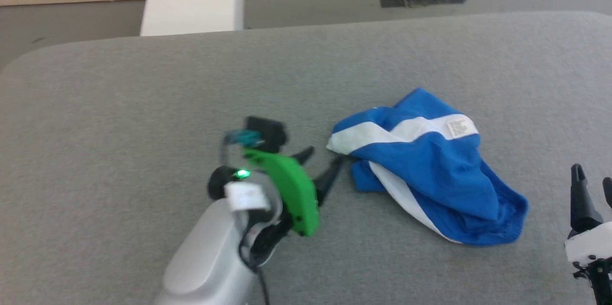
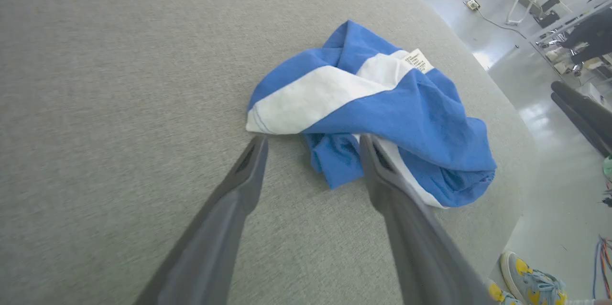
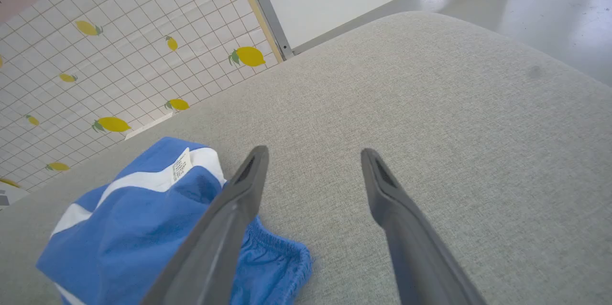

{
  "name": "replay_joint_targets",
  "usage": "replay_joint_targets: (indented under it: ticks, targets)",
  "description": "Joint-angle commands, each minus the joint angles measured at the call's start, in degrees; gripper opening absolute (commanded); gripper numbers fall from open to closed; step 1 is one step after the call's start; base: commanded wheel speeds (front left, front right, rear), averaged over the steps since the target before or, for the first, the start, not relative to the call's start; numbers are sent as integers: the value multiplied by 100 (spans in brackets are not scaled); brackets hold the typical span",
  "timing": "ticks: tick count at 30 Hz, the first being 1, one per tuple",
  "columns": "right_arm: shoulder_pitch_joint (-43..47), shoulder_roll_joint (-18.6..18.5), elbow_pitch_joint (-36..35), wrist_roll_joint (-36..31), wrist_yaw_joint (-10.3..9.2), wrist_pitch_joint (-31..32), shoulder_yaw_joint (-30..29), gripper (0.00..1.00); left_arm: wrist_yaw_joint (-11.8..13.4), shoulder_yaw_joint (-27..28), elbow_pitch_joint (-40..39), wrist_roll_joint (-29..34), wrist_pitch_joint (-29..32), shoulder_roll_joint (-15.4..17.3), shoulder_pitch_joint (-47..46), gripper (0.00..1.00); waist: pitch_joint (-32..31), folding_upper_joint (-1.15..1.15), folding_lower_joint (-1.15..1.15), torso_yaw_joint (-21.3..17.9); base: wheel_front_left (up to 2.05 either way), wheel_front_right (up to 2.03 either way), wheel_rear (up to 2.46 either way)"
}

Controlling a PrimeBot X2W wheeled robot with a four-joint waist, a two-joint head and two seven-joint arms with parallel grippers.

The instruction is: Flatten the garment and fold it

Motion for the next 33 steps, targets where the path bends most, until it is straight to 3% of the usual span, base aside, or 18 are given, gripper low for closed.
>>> replay_joint_targets:
  ticks: [1, 5, 13, 14, 15, 20, 24, 28, 33]
  targets:
    - [-103, 0, -10, 52, -8, -62, 29, 100, -39, -152, 139, 12, 224, 11, -205, 100, 284, 0, 0, -348, 0, 0, 0]
    - [-116, 0, 54, 163, -8, -202, 150, 100, -68, -498, 554, 86, 712, 31, -567, 100, 506, 0, 0, -661, 0, 0, 0]
    - [-56, 0, 215, 313, -8, -486, 235, 100, -61, -621, 1045, 129, 759, 109, -799, 100, 739, 0, 0, -907, 0, 0, 0]
    - [-58, 0, 231, 315, -8, -502, 239, 100, -66, -631, 1068, 111, 754, 112, -807, 71, 747, 0, 0, -905, 0, 0, 0]
    - [-67, 0, 254, 322, -8, -523, 241, 100, -73, -642, 1078, 106, 704, 123, -826, 0, 754, 0, 0, -897, 0, 0, 0]
    - [-124, 0, 333, 312, -8, -583, 309, 100, -100, -545, 980, -171, 428, 125, -805, 0, 659, 0, 0, -736, 0, 0, 0]
    - [-157, 0, 364, 270, -8, -560, 340, 100, -67, -127, 566, -487, 26, 224, -647, 0, 507, 0, 0, -465, 0, 0, 0]
    - [-148, 0, 397, 219, -8, -497, 377, 100, 175, 418, -202, -787, -316, 400, -218, 0, 310, 0, 0, -95, 0, 0, 0]
    - [-190, 0, 455, 177, -8, -395, 462, 100, 774, 856, -1271, -900, -236, 814, 891, 0, 83, 0, 0, 404, 0, 0, 0]
